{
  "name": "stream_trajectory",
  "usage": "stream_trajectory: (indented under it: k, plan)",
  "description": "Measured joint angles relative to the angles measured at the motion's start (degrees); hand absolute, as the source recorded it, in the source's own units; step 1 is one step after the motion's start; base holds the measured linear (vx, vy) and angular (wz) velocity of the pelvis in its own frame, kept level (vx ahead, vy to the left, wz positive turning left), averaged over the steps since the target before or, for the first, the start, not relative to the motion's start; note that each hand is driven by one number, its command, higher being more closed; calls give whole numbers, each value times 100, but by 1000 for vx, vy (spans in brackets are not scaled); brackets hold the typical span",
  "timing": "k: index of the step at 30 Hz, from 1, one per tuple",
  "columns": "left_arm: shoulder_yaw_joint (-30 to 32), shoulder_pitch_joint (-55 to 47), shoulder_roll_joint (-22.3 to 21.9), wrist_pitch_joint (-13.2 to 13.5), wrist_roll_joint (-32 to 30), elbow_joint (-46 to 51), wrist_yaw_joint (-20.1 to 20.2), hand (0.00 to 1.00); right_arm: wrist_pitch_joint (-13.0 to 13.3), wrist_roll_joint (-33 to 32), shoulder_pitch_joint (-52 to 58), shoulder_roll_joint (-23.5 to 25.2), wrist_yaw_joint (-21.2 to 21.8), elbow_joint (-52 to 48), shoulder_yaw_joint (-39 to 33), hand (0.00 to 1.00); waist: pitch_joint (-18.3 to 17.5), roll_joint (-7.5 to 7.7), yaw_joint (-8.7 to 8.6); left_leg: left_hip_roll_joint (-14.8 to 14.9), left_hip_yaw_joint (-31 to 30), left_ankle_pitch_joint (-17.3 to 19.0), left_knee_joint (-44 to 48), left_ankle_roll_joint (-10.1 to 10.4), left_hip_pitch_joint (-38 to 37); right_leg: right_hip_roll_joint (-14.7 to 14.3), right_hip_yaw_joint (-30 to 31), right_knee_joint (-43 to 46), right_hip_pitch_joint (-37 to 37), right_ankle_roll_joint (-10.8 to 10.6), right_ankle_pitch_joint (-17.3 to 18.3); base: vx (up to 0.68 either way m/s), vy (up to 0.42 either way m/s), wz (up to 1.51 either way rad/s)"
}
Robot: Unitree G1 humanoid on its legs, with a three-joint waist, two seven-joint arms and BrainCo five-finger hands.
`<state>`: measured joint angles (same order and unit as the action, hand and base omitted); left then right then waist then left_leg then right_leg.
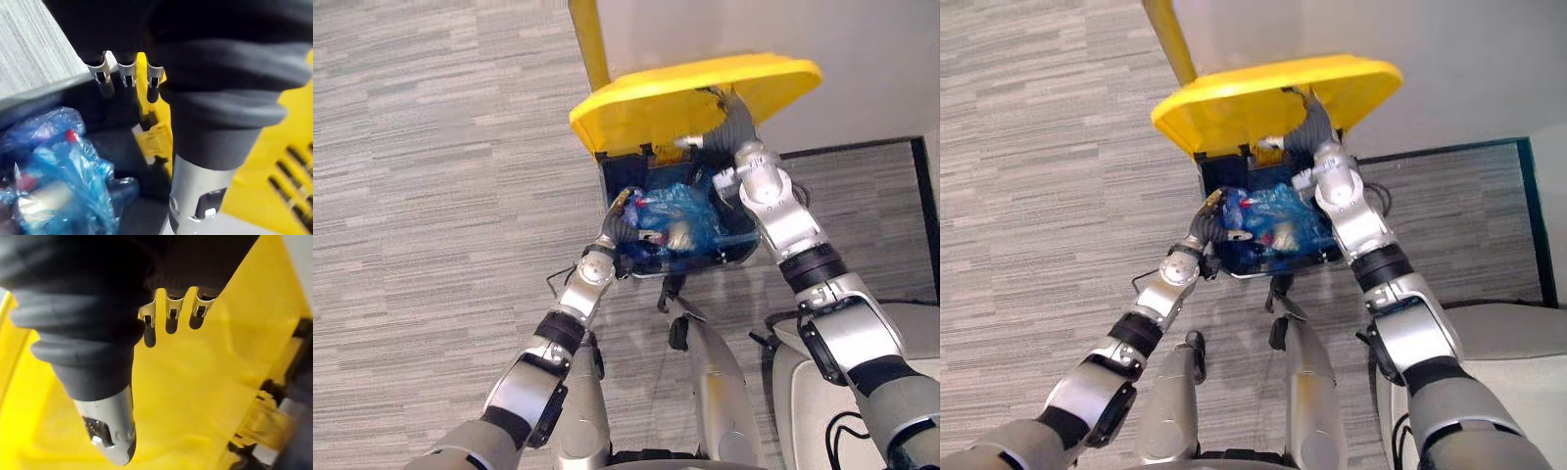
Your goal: Gather rubbish on tea table into small bin, then transfer packed bag to large trash can.
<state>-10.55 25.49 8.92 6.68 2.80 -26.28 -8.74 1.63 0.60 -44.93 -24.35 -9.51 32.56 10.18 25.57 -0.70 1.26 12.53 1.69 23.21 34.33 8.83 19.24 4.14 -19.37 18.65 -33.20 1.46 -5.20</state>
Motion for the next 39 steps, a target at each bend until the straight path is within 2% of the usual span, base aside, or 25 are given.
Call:
stream_trajectory:
  k: [3,6,9,13,17,18,22,24,25,26,27,28,29,30,31,32,33,34,35,36,37,38,39]
  plan:
    - [313,-680,237,75,265,285,30,0,3,7,624,-8,68,-150,-351,0,-16,-16,35,-60,-20,-4,-68,-8,-140,34,13,0,112,-14,9,0,3,1]
    - [592,-1310,279,102,387,384,214,0,7,56,1374,108,145,-259,-743,0,-58,-22,100,-103,-34,-79,-321,-26,-448,77,-9,20,324,-80,67,32,-3,10]
    - [847,-1943,279,108,377,349,382,0,12,110,1892,290,240,-262,-822,0,-314,-18,105,-132,-35,-122,-497,-36,-613,103,-6,74,391,-154,143,57,-1,3]
    - [1152,-2263,311,75,149,-422,503,0,29,231,2348,568,387,-261,-962,0,-457,-11,112,-151,-25,-159,-555,-16,-924,164,5,244,610,-273,239,21,6,2]
    - [1380,-2506,349,-40,-152,-1302,541,0,31,242,2689,758,479,-248,-967,0,-529,12,121,-169,29,-105,-494,-95,-1173,165,62,251,832,-328,279,-31,24,-6]
    - [1466,-2644,355,-126,-302,-1555,571,0,32,260,2806,854,483,-243,-964,0,-541,27,111,-164,45,-38,-385,-122,-1234,153,94,271,908,-344,299,-58,31,-10]
    - [1575,-2882,361,-158,-424,-1951,602,0,32,352,3023,1069,483,-204,-965,0,-574,136,122,-158,253,128,-67,-186,-1299,89,311,272,938,-327,219,-105,57,-32]
    - [1571,-2917,355,-185,-463,-2057,603,0,32,352,3232,1129,482,-180,-971,0,-569,196,114,-168,326,163,87,-230,-1252,68,378,88,995,-458,57,-151,85,-20]
    - [1577,-2914,356,-184,-464,-2052,598,0,34,351,3473,1186,475,-184,-996,0,-602,279,84,-226,324,174,222,-259,-1149,91,392,-42,990,-477,-25,-203,122,-20]
    - [1588,-2897,345,-183,-468,-2050,595,0,30,352,3664,1295,470,-191,-1047,0,-629,364,106,-194,376,109,151,-349,-1116,84,388,-239,1011,-590,76,-210,113,-28]
    - [1593,-2893,330,-183,-469,-2045,593,0,31,352,3779,1383,471,-216,-1077,0,-626,355,119,-111,526,-7,46,-385,-1103,103,363,-136,941,-703,280,-271,70,-44]
    - [1598,-2914,245,-200,-473,-2056,581,0,31,351,3961,1551,472,-222,-1155,0,-645,413,95,-104,673,-153,-71,-386,-1092,251,425,1025,570,-300,555,-231,29,-42]
    - [1652,-2922,162,-225,-474,-2044,570,0,31,352,4203,1684,467,-222,-1297,0,-697,490,90,-98,758,-232,-168,-414,-1171,415,505,2290,463,-132,814,-189,14,-34]
    - [1649,-2931,136,-245,-474,-2036,563,0,31,353,4344,1766,467,-215,-1377,0,-702,457,90,-100,794,-284,-245,-405,-1240,475,579,2807,508,-124,959,-70,-20,-28]
    - [1624,-3003,77,-254,-474,-2017,548,0,32,353,4603,1904,455,-208,-1494,0,-836,564,88,-99,853,-356,-361,-375,-1268,542,812,3492,687,-198,1140,-46,-90,-26]
    - [1627,-3081,61,-262,-475,-1982,520,0,40,360,4771,1989,441,-177,-1534,0,-931,655,103,-94,902,-401,-400,-323,-1185,578,1043,3618,921,-385,1480,-75,-123,-29]
    - [1644,-3051,50,-278,-476,-1971,501,0,48,388,4877,2040,435,-136,-1630,0,-995,780,106,-85,918,-421,-405,-288,-1114,543,1036,3447,936,-513,1588,-96,-166,-24]
    - [1731,-2975,-79,-344,-516,-1975,493,0,48,422,4898,2077,407,86,-1848,0,-1019,650,103,12,938,-520,-572,-229,-1056,265,1026,2865,1109,-601,1654,-86,-174,-37]
    - [1750,-2959,-268,-351,-547,-1946,498,0,27,427,4939,2090,326,260,-1937,0,-1168,556,149,171,1058,-824,-1024,-205,-1055,50,1069,2132,1325,-586,1904,-9,-255,-31]
    - [1757,-2945,-355,-354,-580,-1912,493,0,37,428,5075,2124,312,323,-1966,0,-1272,727,106,-69,1177,-1040,-1250,-120,-1106,314,1122,1974,1496,-497,2264,34,-184,-31]
    - [1756,-2911,-382,-360,-580,-1923,492,0,38,428,5083,2130,309,426,-1987,0,-1294,759,114,-101,1234,-1091,-1292,-112,-1110,251,1161,1717,1561,-338,2385,48,-190,-29]
    - [1756,-2870,-517,-362,-581,-1931,496,0,28,424,4989,2087,314,734,-2049,0,-1318,568,109,-2,1267,-1194,-1430,-50,-1114,77,1144,1434,1595,-214,2227,-29,-97,-36]
    - [1757,-2871,-561,-361,-578,-1933,492,0,25,421,4976,2086,311,880,-2078,0,-1370,477,105,50,1285,-1274,-1559,-39,-1104,-10,1147,1275,1633,-160,2140,-51,-130,-31]
